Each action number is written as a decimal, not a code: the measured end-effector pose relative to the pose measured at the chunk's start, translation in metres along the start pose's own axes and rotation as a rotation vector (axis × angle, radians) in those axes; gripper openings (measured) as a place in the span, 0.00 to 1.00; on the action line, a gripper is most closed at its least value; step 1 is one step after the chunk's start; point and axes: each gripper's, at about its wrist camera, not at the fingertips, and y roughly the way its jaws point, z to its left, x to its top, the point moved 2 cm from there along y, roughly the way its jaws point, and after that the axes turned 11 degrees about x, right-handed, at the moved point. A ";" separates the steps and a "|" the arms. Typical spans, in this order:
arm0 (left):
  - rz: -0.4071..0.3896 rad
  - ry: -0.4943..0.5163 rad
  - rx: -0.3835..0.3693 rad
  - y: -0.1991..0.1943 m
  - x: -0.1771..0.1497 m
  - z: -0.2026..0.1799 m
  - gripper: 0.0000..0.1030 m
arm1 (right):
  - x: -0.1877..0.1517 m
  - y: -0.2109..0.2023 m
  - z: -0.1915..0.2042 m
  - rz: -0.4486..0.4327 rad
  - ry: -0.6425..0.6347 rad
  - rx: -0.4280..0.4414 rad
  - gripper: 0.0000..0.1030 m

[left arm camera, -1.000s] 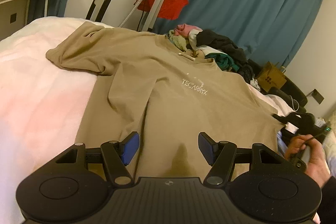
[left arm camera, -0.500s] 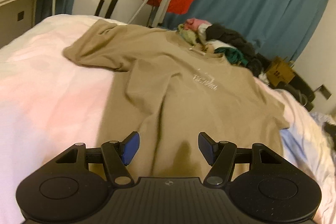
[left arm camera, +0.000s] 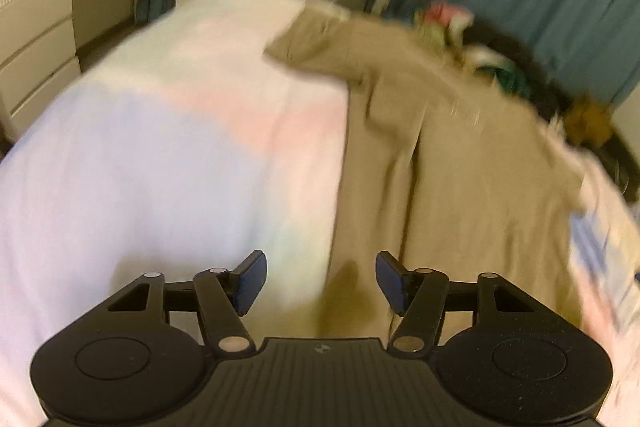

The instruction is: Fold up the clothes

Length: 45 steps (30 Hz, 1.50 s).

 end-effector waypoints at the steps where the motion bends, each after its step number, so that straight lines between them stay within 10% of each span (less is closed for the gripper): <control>1: 0.027 0.019 -0.001 0.002 -0.003 -0.003 0.59 | -0.002 0.004 0.000 0.018 0.005 0.000 0.83; 10: 0.231 0.168 -0.010 0.018 -0.021 -0.022 0.11 | -0.016 0.023 -0.013 0.118 0.018 -0.069 0.83; 21: 0.224 0.117 0.021 -0.022 -0.023 0.019 0.02 | -0.027 0.033 0.007 0.161 -0.157 -0.149 0.83; 24: 0.239 0.102 -0.010 -0.020 -0.022 0.020 0.04 | -0.034 0.037 0.015 0.181 -0.204 -0.152 0.82; 31: 0.201 -0.069 -0.145 -0.014 0.015 0.028 0.55 | -0.044 0.042 0.034 0.149 -0.274 -0.122 0.82; 35: 0.140 -0.230 -0.177 0.015 0.056 0.034 0.61 | -0.044 0.058 0.031 0.143 -0.263 -0.118 0.82; 45: -0.261 -0.176 0.075 0.123 0.209 0.018 0.62 | -0.045 0.110 0.005 0.152 -0.268 -0.185 0.82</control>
